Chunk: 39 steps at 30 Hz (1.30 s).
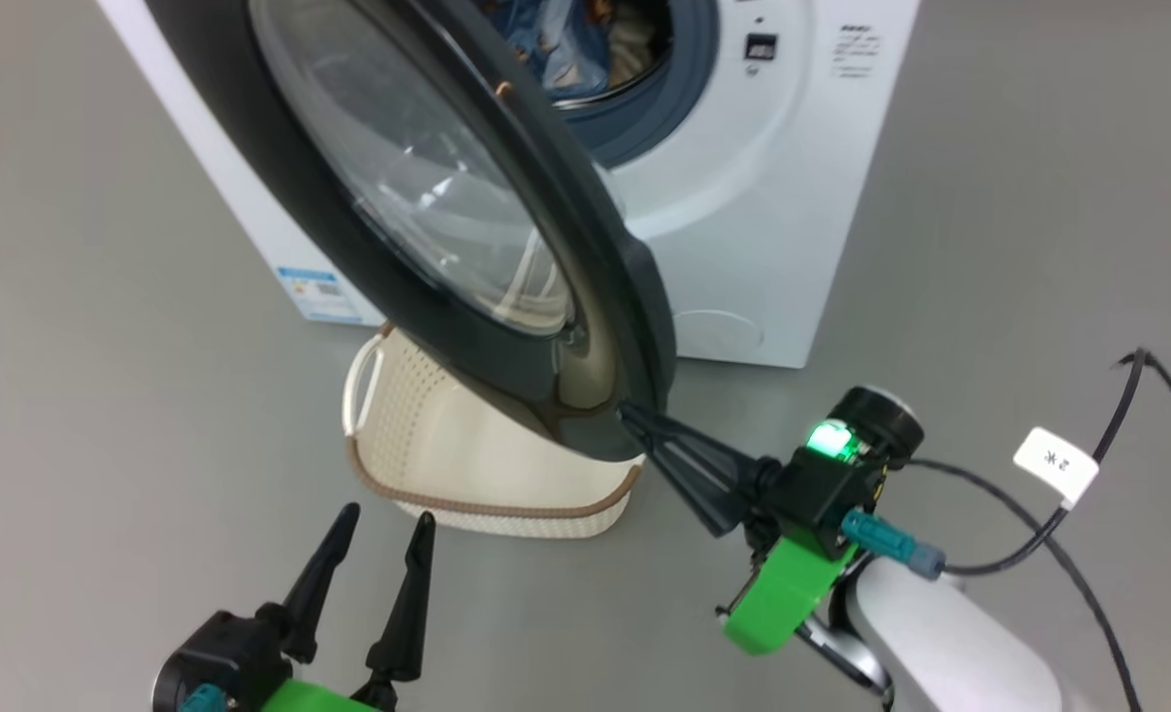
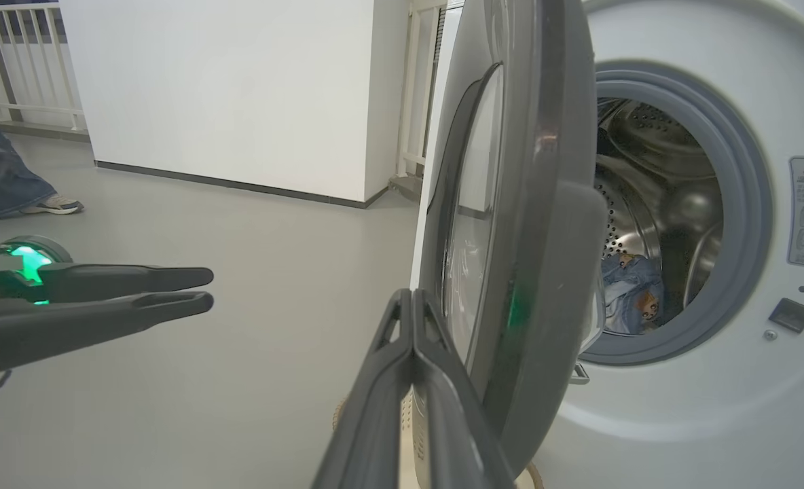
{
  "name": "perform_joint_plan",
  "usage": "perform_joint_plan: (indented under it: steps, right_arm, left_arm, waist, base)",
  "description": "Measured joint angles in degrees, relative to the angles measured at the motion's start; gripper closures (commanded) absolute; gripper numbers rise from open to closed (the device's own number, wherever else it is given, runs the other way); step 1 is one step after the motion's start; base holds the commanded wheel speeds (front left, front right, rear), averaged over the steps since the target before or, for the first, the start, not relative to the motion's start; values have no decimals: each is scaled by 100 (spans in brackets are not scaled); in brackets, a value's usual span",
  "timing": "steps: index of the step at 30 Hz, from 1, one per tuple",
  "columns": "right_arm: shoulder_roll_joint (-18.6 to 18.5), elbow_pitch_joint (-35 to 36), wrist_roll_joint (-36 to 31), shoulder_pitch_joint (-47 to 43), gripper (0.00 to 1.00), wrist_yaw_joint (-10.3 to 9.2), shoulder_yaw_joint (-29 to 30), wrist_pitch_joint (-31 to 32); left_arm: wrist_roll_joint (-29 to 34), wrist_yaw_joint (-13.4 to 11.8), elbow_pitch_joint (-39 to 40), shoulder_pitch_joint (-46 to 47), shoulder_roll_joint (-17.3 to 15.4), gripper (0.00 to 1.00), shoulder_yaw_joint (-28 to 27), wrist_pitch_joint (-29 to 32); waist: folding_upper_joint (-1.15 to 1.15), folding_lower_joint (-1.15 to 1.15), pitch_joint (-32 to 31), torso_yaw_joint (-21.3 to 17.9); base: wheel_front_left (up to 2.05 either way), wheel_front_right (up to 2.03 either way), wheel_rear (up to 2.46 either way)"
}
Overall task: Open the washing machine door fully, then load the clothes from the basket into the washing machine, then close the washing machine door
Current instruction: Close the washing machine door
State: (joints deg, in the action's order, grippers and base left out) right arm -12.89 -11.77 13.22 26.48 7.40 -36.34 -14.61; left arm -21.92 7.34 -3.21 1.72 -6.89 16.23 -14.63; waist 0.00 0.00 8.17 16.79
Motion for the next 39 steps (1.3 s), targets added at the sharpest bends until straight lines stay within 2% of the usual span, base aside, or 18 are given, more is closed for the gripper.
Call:
perform_joint_plan:
  steps: [14,25,39]
  right_arm:
    - [-188,-598,108,544,100,0,-82,-12]
    - [-240,-898,-104,782,100,2,571,-12]
    - [-760,-1240,-321,1764,100,2,1074,-12]
  left_arm:
    - [0,0,11,220,222,0,-18,0]
    - [0,0,24,353,301,0,23,0]
    - [-31,0,44,699,436,0,231,0]
  waist:
    - [0,0,419,592]
    - [0,0,709,734]
    - [0,0,1304,870]
  base:
    - [0,0,0]
    - [0,0,0]
    - [0,0,0]
